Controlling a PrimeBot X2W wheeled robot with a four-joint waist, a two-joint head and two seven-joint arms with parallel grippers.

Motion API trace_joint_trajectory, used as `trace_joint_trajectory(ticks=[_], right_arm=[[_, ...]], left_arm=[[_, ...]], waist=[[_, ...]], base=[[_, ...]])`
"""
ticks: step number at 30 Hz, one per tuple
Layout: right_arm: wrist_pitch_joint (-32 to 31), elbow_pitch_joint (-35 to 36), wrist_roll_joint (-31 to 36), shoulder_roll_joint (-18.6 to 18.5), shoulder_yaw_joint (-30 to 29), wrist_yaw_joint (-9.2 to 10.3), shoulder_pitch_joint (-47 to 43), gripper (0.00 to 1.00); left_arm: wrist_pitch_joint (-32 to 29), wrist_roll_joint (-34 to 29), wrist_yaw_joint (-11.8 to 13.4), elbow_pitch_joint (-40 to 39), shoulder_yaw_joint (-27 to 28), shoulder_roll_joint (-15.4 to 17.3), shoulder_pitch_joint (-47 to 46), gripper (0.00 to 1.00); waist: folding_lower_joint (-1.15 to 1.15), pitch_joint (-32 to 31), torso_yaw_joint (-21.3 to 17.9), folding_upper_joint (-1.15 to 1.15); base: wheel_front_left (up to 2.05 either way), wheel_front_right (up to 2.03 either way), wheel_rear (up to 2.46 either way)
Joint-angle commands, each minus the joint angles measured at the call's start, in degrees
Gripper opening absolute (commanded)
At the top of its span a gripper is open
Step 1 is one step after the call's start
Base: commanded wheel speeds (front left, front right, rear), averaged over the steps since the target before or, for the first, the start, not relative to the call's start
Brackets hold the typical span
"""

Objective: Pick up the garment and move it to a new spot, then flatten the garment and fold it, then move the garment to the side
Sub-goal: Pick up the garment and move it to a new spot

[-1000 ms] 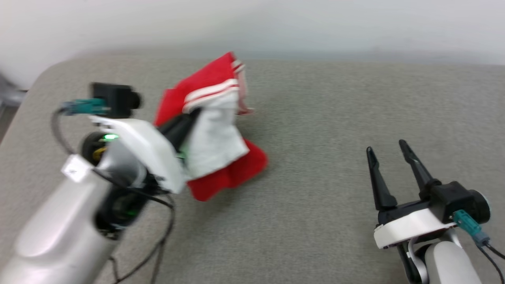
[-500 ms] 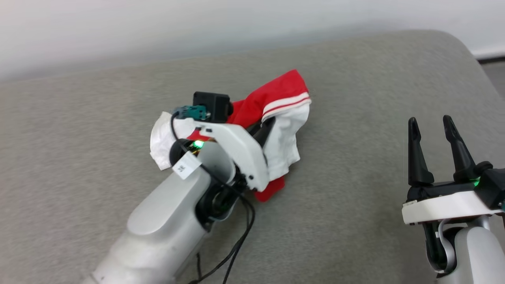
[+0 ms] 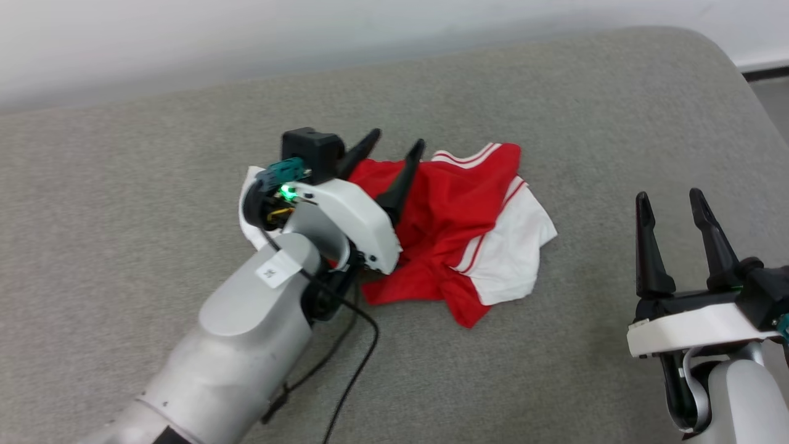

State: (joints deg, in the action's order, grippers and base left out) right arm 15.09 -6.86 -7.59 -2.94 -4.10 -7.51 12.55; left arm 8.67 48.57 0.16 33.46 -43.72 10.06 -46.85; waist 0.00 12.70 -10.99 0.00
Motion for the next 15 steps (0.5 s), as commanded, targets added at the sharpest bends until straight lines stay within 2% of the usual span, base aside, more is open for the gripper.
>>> trace_joint_trajectory(ticks=[1,7,10,15], right_arm=[[0.1,-0.2,0.9,0.1,-0.3,0.04,-0.8,1.0],[0.1,-1.3,3.8,0.1,-0.4,0.04,-2.5,1.0],[0.1,-1.8,5.0,0.1,-0.3,0.04,-3.2,1.0],[0.1,-2.8,5.8,0.1,0.3,0.04,-4.8,1.0]], left_arm=[[1.8,-1.1,-0.6,0.4,-0.1,1.2,-0.4,1.0],[6.2,-6.6,-1.5,-2.4,1.0,7.8,2.5,1.0],[6.6,-9.8,-0.7,-6.9,3.1,11.5,5.6,1.0],[6.5,-14.8,2.0,-18.3,10.4,16.7,16.3,1.0]], waist=[[0.0,-2.1,2.6,0.0],[0.0,-5.9,7.6,0.0],[0.0,-7.6,9.6,0.0],[0.0,-9.6,11.3,0.0]], base=[[0.0,0.0,0.0],[0.0,0.0,0.0],[0.0,0.0,0.0],[0.0,0.0,0.0]])
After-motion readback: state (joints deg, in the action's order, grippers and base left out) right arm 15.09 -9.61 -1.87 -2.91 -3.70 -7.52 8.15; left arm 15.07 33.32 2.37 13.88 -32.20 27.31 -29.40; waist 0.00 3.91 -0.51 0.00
